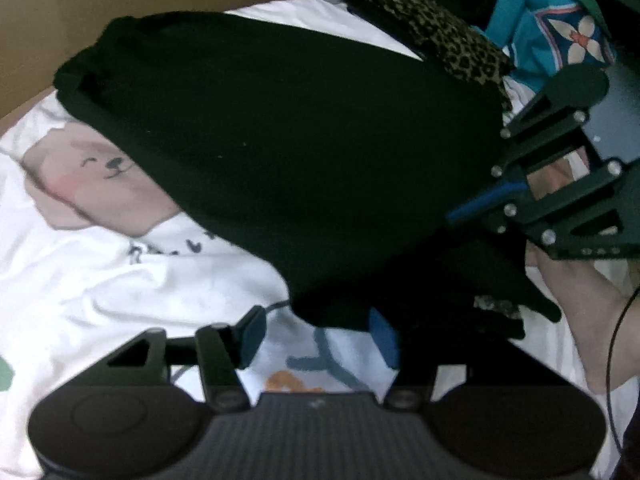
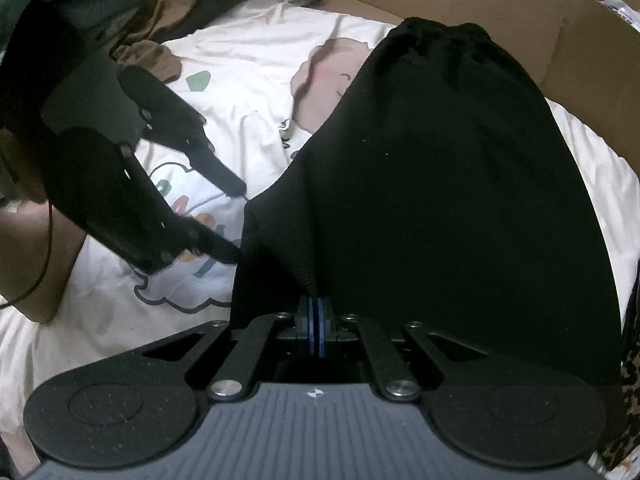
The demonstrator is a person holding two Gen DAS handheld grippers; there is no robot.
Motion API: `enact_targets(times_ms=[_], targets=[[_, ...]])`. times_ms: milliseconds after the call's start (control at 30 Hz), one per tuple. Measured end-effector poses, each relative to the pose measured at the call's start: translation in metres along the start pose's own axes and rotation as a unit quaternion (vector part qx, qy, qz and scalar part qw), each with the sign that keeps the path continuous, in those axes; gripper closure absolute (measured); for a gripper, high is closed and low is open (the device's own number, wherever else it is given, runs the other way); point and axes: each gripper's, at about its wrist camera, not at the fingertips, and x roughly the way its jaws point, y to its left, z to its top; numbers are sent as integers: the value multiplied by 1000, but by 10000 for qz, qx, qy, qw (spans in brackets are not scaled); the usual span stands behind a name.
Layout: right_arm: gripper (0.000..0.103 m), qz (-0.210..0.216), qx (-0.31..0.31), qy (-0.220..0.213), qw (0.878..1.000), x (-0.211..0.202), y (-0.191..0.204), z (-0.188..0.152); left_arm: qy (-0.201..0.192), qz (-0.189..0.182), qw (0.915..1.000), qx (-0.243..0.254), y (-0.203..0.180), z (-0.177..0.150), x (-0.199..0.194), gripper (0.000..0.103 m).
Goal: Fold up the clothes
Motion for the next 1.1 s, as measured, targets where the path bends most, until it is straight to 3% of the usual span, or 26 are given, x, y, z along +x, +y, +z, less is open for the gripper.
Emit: enact_targets(times_ms=[233, 333, 400, 567, 633, 867, 1033, 1100], targets=[[101, 7, 56, -45, 10000, -1, -4, -1, -76, -238, 9985, -485, 9, -1, 15, 44], [101, 65, 165, -54, 9998, -3, -6, -1, -101, -311, 9970, -709, 15, -1, 20, 62], [100, 177, 276, -44, 9995, -4, -9, -1, -113, -336, 9963, -785, 17, -1, 18, 82], [94, 528, 469, -91, 9975, -10, -14, -3, -106, -338, 9951, -920, 23, -1, 12, 94], [82, 619, 577, -122, 9963, -12, -16, -5, -100, -332, 9947, -968, 25, -1, 9, 94], [80, 957, 732, -224, 9925, -17, -21, -6, -62, -300, 9936, -1091, 32, -2, 2, 86], [80, 831, 892, -249, 9922, -16, -32, -5, -22, -267, 9932, -1134, 36, -5, 0, 86], [80, 657, 1073, -258, 9917, -13, -41, -6, -6, -253, 9930, -1151, 37, -6, -1, 94]])
